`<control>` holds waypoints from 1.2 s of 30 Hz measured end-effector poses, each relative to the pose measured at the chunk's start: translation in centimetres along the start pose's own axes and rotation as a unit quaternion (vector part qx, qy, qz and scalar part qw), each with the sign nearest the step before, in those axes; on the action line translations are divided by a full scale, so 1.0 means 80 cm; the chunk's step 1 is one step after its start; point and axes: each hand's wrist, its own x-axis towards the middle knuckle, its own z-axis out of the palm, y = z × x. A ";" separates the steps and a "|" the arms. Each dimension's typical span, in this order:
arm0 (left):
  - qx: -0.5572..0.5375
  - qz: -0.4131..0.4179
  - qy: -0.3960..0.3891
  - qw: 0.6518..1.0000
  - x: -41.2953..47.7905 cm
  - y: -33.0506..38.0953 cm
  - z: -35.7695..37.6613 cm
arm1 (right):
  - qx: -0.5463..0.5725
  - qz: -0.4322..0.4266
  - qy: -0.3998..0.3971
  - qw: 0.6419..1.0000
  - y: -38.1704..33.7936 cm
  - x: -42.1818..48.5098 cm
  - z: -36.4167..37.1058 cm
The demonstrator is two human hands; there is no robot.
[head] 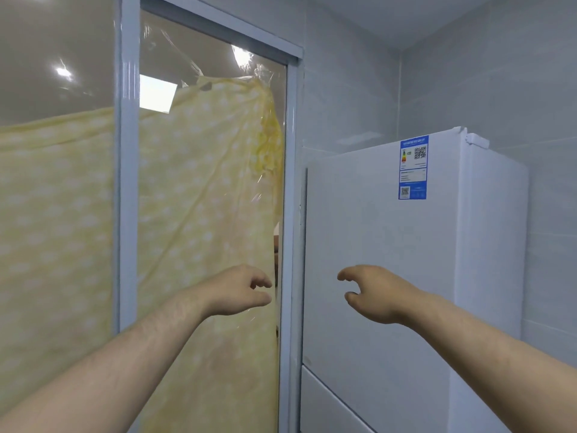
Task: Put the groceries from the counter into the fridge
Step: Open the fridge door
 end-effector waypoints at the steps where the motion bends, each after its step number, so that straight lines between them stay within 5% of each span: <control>1: 0.004 0.001 -0.004 1.000 0.019 -0.007 0.007 | 0.003 0.000 0.005 1.000 0.008 0.017 0.007; 17: -0.044 0.060 -0.020 0.997 0.280 -0.089 0.079 | 0.000 0.008 0.026 1.000 0.072 0.224 0.091; 26: -0.069 0.160 -0.033 0.984 0.422 -0.133 0.111 | -0.026 0.057 0.077 0.995 0.084 0.295 0.127; 36: -0.274 0.194 -0.038 0.941 0.549 -0.166 0.177 | -0.193 0.158 0.177 0.952 0.092 0.342 0.167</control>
